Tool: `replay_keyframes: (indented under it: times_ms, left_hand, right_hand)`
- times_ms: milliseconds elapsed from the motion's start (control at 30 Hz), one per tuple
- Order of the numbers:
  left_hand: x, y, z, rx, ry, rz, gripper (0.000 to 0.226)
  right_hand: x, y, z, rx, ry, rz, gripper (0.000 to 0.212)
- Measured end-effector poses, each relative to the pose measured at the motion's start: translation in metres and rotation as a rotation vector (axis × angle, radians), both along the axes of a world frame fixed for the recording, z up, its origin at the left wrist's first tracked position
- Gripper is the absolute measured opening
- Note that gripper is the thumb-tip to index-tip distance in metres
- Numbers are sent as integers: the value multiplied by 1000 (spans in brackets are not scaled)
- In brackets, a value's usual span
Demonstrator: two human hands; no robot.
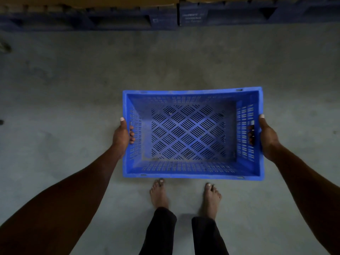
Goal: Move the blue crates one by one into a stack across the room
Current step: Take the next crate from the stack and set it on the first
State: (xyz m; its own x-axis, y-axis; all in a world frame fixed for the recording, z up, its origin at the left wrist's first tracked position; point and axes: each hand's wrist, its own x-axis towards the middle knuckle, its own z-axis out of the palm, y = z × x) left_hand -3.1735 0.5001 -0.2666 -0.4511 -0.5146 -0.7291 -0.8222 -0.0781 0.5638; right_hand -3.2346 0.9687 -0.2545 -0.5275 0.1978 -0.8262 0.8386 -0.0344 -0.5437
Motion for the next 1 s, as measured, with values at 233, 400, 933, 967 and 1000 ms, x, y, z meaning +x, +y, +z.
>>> replay_keyframes:
  times_ms: [233, 400, 933, 967, 1000]
  left_hand:
    - [8, -3, 3, -443, -29, -299, 52]
    - [12, 13, 63, -719, 104, -550, 58]
    - [146, 62, 424, -1003, 297, -791, 62]
    - [158, 67, 446, -1004, 296, -755, 60]
    - [170, 71, 466, -1015, 294, -714, 58]
  right_hand:
    - [1, 0, 5, 499, 96, 293, 65]
    - [16, -12, 59, 713, 208, 598, 70]
    - [148, -128, 411, 819, 663, 839, 70]
    - [157, -131, 432, 799, 694, 834, 70]
    - [165, -134, 450, 784, 724, 829, 70]
